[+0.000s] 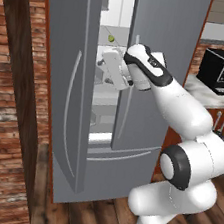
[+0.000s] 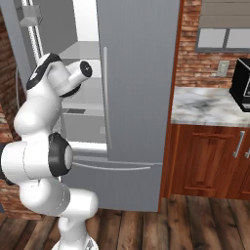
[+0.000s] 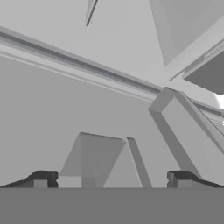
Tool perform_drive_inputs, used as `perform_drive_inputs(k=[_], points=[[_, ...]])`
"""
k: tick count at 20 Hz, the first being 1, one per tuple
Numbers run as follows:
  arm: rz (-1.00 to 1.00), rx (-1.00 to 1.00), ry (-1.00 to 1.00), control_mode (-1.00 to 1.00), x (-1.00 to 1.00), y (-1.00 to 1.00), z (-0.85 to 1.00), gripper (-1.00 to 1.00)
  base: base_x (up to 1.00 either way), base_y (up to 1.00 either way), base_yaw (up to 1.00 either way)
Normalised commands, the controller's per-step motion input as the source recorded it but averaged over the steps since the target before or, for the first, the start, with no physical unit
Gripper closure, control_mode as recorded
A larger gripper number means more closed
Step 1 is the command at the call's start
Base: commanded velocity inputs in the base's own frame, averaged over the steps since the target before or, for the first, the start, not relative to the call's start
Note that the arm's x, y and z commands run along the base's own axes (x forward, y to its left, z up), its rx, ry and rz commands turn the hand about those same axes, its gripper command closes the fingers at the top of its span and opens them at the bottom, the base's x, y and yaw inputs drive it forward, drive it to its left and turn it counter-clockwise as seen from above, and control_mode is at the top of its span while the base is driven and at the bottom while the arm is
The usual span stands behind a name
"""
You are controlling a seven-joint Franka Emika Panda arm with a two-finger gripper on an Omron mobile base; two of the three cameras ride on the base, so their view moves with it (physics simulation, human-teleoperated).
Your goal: There is a bowl on the dining counter. Grab a lemon wedge from the fridge and place it in the bowl. Then get the liquor bottle and glass cup from the cabinet and place them next to the bowl.
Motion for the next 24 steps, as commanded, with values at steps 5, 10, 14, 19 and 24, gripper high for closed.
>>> perform_drive_inputs(k=[5, 10, 14, 19, 24], points=[[0.1, 0.11, 0.11, -1.0, 0.26, 0.52, -0.13, -1.0, 0.0, 0.0, 0.0], [0.1, 0.1, 0.07, -1.0, 0.01, 0.6, -0.09, -1.0, 0.0, 0.0, 0.0], [0.11, 0.08, 0.03, -1.0, 0.0, 0.65, -0.08, -1.0, 0.0, 0.0, 0.0], [0.11, 0.05, 0.0, -1.0, -0.38, 0.84, -0.04, -1.0, 0.0, 0.0, 0.0], [0.06, 0.03, -0.01, -1.0, -0.5, 0.58, 0.02, -1.0, 0.0, 0.0, 0.0]])
